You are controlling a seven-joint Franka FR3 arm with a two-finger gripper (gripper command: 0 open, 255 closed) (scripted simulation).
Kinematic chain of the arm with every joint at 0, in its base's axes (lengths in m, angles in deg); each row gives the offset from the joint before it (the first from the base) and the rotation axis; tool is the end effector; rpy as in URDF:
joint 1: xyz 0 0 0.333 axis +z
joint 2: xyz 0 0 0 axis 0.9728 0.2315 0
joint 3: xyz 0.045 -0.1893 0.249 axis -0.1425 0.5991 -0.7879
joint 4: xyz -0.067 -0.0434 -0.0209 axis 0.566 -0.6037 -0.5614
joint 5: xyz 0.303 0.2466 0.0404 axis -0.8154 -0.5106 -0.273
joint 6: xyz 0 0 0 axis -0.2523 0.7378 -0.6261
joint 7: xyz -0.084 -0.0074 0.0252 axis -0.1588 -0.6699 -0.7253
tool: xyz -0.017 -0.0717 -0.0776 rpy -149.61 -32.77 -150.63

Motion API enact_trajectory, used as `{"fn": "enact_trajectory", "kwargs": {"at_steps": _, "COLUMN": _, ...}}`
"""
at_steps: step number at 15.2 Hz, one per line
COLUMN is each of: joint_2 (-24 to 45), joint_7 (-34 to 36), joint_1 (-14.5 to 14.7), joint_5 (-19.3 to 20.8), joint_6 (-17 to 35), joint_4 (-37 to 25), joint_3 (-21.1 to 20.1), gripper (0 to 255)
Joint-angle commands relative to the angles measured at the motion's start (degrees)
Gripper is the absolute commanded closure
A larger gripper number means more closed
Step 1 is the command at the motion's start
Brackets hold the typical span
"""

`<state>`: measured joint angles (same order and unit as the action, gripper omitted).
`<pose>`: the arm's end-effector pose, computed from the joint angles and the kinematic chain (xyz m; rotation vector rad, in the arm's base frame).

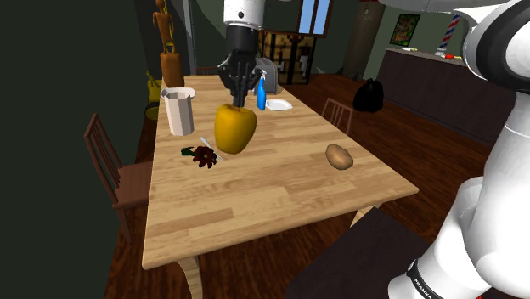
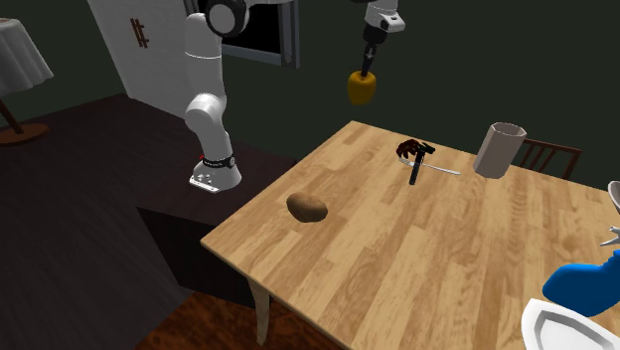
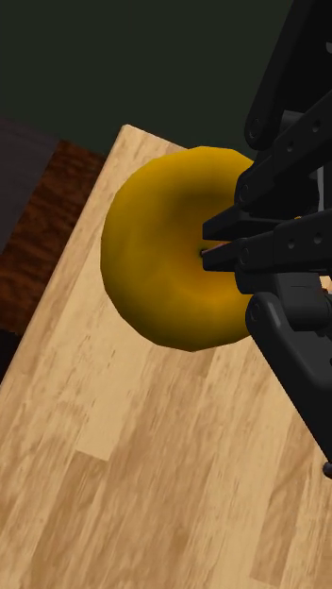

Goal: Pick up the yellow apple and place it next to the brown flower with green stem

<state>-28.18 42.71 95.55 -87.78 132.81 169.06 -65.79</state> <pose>0.5572 0.2157 0.5978 -2.9683 -0.1047 0.2250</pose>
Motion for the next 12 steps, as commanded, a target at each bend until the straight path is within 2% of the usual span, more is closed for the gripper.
{"fn": "enact_trajectory", "kwargs": {"at_steps": 1, "joint_2": 2.55, "joint_7": 2.24, "joint_1": 1.24, "joint_5": -0.02, "joint_6": -0.05, "joint_4": -3.01, "joint_3": -0.88, "gripper": 255}}
{"fn": "enact_trajectory", "kwargs": {"at_steps": 7, "joint_2": 13.69, "joint_7": 9.45, "joint_1": 5.56, "joint_5": 0.50, "joint_6": -3.48, "joint_4": -18.97, "joint_3": -3.23, "gripper": 255}}
{"fn": "enact_trajectory", "kwargs": {"at_steps": 12, "joint_2": 11.82, "joint_7": 8.51, "joint_1": 5.62, "joint_5": 0.46, "joint_6": 1.35, "joint_4": -12.19, "joint_3": -3.12, "gripper": 255}}
